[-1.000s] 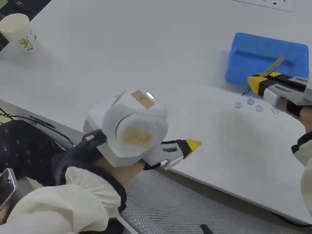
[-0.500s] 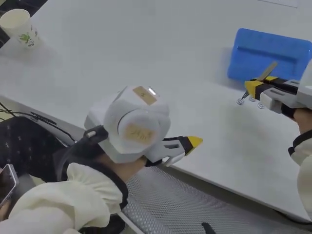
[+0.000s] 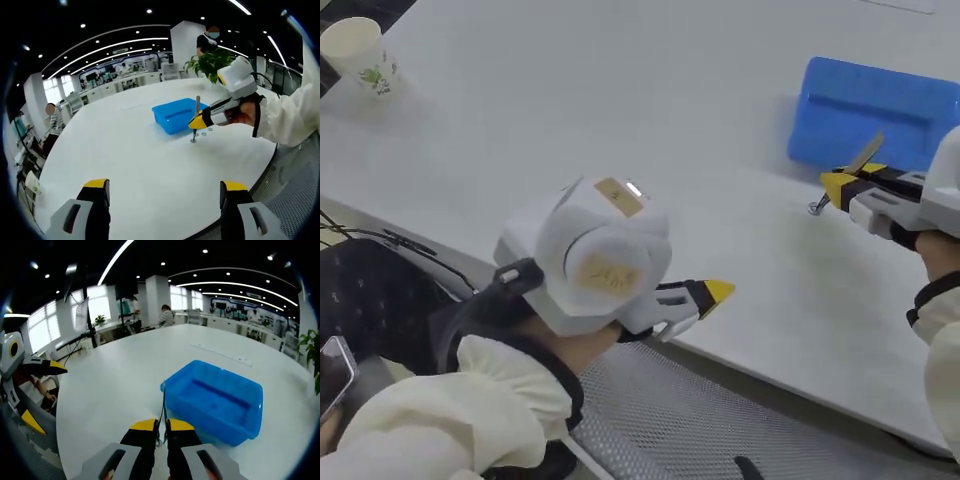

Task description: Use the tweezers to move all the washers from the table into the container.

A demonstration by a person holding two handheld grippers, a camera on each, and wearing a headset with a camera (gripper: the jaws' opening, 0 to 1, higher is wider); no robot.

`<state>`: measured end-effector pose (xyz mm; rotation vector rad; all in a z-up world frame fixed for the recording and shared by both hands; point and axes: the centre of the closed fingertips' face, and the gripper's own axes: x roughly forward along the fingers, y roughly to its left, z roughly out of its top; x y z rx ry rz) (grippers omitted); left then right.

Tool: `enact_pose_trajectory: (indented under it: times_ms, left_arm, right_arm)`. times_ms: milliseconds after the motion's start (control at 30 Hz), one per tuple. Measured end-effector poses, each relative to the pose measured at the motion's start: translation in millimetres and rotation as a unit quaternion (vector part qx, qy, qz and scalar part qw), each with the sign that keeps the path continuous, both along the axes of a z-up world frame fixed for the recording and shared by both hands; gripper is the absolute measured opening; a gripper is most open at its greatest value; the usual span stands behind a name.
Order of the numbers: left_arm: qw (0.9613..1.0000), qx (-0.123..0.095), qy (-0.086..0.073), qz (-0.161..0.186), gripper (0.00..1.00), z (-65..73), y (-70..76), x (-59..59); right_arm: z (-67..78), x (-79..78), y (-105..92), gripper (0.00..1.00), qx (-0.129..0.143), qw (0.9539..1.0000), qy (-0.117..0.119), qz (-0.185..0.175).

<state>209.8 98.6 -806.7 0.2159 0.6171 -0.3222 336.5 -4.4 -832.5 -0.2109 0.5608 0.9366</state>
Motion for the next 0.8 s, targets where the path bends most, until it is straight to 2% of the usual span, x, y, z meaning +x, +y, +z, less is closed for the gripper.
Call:
enact_pose_trajectory:
  times_ms: [333,400,533,800]
  left_arm:
    - [1.0000,0.005,0.003,0.000,0.93,-1.3,0.6,-0.2]
    - [1.0000,0.005,0.004,0.000,0.92,-1.6,0.8,-0.4]
    - [1.0000,0.006,0.003,0.000,0.92,-1.4,0.9,-0.4]
    - [1.0000,0.004,-0.001,0.000,0.93,-0.1,0.8,-0.3]
  right_arm:
    - [-0.9,0.8,3.9,0.02,-0.009,0.9996,-0.025,0.012]
    - [-0.6,1.4,3.5,0.02,-0.010,0.9997,-0.020,0.010]
    - [-0.8,5.0,1.4,0.01,-0.005,1.0000,0.004,0.003]
    - [5.5,3.2,0.1,0.01,-0.006,1.0000,0.003,0.006]
